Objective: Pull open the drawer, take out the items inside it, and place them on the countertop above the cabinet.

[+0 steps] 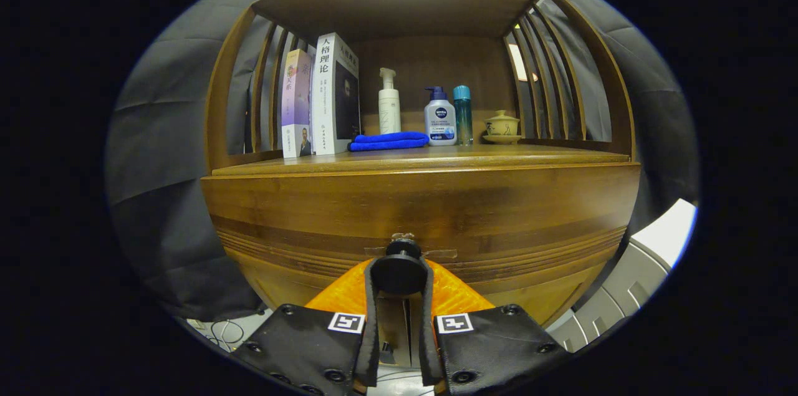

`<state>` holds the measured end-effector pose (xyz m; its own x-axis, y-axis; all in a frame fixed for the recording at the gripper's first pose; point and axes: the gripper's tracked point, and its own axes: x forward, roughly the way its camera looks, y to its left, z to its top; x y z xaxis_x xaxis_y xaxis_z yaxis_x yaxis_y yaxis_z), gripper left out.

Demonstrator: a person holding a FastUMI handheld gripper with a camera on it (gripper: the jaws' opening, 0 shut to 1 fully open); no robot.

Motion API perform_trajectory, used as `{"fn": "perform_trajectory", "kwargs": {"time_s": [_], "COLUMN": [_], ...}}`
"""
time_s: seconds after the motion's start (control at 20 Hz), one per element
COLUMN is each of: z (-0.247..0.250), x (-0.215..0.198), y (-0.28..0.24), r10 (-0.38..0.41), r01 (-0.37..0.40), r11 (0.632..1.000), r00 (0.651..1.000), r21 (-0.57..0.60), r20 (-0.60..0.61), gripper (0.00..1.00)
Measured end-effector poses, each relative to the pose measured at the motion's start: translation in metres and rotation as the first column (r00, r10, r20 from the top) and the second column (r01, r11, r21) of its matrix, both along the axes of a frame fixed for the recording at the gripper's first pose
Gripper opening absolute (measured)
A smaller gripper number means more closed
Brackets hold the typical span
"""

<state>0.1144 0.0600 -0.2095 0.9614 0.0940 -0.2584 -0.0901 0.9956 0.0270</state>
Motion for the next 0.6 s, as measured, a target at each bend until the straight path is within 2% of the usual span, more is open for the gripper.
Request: {"fn": "perform_trajectory", "kwargs": {"time_s": [0.6], "z": [0.004], "x": [-0.059], "y": [-0.002], "r10": [0.03], "r01": [-0.03], "r11": [1.0], "r00": [0.999], "r21": [-0.001], "r20": [-0.02], "gripper": [0.28]}}
